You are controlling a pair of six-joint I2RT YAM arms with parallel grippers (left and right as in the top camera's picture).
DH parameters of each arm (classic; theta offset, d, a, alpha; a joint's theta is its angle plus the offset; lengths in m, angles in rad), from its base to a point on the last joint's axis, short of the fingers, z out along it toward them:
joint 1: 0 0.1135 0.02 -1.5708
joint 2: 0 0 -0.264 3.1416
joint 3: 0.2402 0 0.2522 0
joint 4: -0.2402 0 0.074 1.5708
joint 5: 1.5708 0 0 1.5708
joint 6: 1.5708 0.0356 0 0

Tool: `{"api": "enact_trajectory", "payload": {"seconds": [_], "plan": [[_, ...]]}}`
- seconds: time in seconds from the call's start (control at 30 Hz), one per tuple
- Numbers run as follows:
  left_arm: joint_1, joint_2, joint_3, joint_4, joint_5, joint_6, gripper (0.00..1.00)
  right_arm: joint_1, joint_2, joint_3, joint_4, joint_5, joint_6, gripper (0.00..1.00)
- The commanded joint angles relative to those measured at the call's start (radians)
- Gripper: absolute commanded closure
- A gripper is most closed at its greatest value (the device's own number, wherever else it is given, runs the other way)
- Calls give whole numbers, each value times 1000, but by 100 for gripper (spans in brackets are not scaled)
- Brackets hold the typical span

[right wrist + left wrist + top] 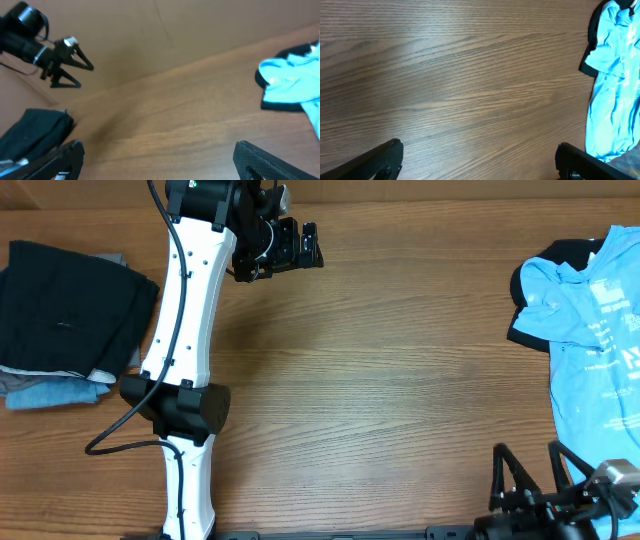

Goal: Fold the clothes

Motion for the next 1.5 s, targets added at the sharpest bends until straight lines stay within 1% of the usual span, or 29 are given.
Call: {"api": "enact_trajectory", "payload": {"seconds": [0.0,0.07,0.2,0.23,0.3,0.37,0.43,0.47,0.53,0.9,1.1,1.37,1.47], "plan": [[0,0,-3,2,3,-2,0,6,-59,-124,106,14,16,0],[0,0,-3,2,3,-2,0,6,-58,-195,198,14,31,0],[0,0,-3,2,3,-2,0,5,-58,-350,473,14,30,0],[0,0,-3,2,3,-2,0,1,-58,-421,607,15,30,0],[0,0,-3,2,3,-2,0,-4,-58,-528,816,14,32,0],[0,0,-3,2,3,-2,0,-4,-59,-614,985,14,37,0],[0,0,-3,2,3,-2,0,-4,-59,-685,1112,28,55,0],[0,0,-3,2,3,-2,0,-4,-59,-709,1144,35,56,0],[0,0,-3,2,3,-2,0,-5,-59,-742,1172,42,56,0],[0,0,-3,2,3,-2,0,-41,-60,-858,1175,44,56,0],[0,0,-3,2,-1,-2,0,-43,-60,-872,1140,40,56,0],[0,0,-3,2,-1,-2,0,-69,-60,-872,965,30,56,0],[0,0,-3,2,-1,-2,0,-69,-60,-872,967,-4,54,0]]}}
